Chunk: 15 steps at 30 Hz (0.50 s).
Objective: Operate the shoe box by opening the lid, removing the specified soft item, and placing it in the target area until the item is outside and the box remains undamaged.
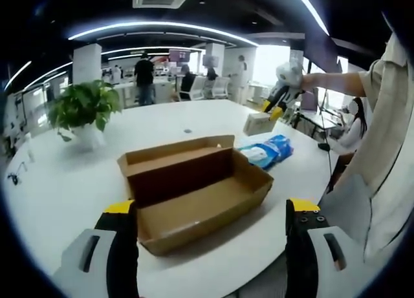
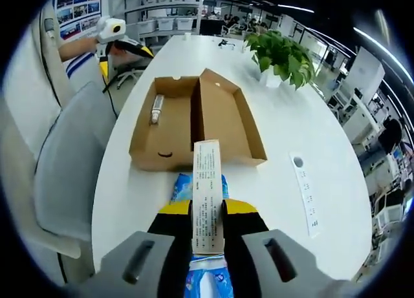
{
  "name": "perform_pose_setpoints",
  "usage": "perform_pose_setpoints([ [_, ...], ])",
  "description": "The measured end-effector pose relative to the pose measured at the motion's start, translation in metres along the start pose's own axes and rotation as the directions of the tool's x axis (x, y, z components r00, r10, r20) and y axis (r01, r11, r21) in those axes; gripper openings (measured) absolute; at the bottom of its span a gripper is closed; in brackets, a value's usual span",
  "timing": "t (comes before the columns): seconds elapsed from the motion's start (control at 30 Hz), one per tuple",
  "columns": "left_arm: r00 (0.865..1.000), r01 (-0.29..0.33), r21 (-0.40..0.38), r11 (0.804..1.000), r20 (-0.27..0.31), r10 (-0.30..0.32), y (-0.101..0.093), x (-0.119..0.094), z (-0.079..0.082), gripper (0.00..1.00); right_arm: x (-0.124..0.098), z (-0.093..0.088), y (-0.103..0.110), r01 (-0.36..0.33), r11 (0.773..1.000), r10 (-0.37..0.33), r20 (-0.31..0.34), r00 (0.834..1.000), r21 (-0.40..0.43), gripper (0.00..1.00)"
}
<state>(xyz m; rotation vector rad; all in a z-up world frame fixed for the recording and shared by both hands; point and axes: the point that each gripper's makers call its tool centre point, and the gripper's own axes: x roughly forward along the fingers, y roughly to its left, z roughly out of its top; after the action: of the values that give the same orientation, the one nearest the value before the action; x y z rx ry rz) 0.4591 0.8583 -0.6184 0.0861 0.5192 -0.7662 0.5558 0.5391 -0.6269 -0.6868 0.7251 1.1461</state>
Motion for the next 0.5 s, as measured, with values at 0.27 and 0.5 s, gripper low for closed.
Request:
perform_pose_setpoints([
  [0.27, 1.000, -0.010, -0.007, 1.000, -0.006, 0.010, 0.003, 0.001, -0.002, 0.98, 0.001, -0.027, -0.016, 0.018, 1.000, -0.018, -0.045, 0.999, 0.004, 0.14],
  [0.5, 1.000, -0.016, -0.014, 1.000, -0.014, 0.016, 0.005, 0.003, -0.004, 0.97, 0.001, -0.048, -0.027, 0.029, 1.000, -0.028, -0.079, 0.996, 0.007, 0.14],
])
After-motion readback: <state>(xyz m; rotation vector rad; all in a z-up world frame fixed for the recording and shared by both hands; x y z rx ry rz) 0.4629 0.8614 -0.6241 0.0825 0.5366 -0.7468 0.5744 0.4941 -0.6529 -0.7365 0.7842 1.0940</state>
